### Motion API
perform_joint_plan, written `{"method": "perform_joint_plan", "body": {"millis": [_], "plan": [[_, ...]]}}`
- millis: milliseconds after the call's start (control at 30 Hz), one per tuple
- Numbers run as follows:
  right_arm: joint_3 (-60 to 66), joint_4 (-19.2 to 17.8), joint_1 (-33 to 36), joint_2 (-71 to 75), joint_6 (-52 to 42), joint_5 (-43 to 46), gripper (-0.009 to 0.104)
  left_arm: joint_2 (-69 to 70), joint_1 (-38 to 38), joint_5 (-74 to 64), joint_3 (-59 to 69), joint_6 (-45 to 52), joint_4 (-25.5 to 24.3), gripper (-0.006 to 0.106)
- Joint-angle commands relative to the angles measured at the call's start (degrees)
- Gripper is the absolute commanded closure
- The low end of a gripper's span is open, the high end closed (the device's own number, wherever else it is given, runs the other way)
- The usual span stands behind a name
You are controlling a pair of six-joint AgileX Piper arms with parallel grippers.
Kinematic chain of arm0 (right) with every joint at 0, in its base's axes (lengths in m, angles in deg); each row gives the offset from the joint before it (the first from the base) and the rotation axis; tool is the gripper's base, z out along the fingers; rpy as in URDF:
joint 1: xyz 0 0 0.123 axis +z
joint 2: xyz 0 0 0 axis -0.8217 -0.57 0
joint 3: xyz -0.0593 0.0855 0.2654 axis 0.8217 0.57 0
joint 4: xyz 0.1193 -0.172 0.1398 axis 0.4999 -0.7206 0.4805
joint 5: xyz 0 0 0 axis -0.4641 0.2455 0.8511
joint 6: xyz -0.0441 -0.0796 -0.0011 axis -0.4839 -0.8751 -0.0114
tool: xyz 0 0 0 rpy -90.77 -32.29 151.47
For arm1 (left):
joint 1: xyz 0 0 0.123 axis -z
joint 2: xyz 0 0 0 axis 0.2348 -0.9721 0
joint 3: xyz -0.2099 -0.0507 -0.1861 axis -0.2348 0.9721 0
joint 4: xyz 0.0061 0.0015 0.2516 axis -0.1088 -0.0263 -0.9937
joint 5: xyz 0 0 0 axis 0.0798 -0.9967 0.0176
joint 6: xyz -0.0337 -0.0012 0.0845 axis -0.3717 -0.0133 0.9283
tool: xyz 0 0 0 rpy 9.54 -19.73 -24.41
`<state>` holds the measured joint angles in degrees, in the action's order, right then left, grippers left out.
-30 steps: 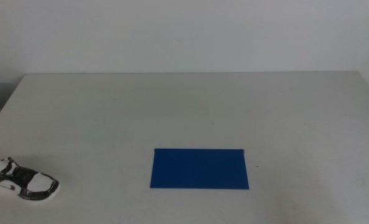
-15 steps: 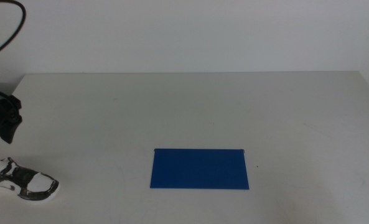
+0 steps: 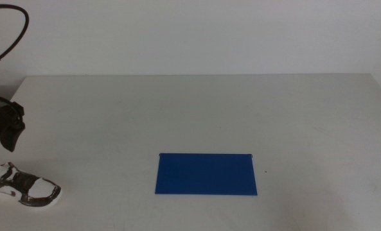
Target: Use one arm to grab the shoe from the table and place it on the mat.
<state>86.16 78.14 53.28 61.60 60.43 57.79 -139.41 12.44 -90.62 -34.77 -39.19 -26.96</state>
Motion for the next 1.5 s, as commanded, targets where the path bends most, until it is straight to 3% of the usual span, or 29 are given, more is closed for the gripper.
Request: {"method": "perform_joint_plan", "body": {"millis": [0, 833, 933, 1133, 1300, 1367, 1467], "plan": [[-0.5, -0.5, -0.3, 1.2, -0.7, 4.5, 0.029, 1.1, -0.1, 0.2, -1.8, -1.0, -1.3, 0.013], [-0.5, -0.5, -0.3, 1.2, -0.7, 4.5, 0.029, -10.4, -0.1, 3.2, -1.8, -2.6, 0.6, 0.013], [-0.5, -0.5, -0.3, 1.2, -0.7, 4.5, 0.029, -10.8, -0.1, 3.4, -1.8, -2.6, 0.6, 0.017], [-0.5, -0.5, -0.3, 1.2, -0.7, 4.5, 0.029, -10.8, -0.1, 4.9, -1.8, -2.7, -0.3, 0.036], [-0.5, -0.5, -0.3, 1.2, -0.7, 4.5, 0.029, -10.8, -0.1, 4.8, -1.8, -2.7, -0.2, 0.065], [-0.5, -0.5, -0.3, 1.2, -0.7, 4.5, 0.029, -10.8, -0.1, 3.2, -2.4, -2.7, -0.1, 0.084], [-0.5, -0.5, -0.3, 1.2, -0.7, 4.5, 0.029, -10.8, -0.1, -0.3, -4.1, -2.3, -0.6, 0.092]]}}
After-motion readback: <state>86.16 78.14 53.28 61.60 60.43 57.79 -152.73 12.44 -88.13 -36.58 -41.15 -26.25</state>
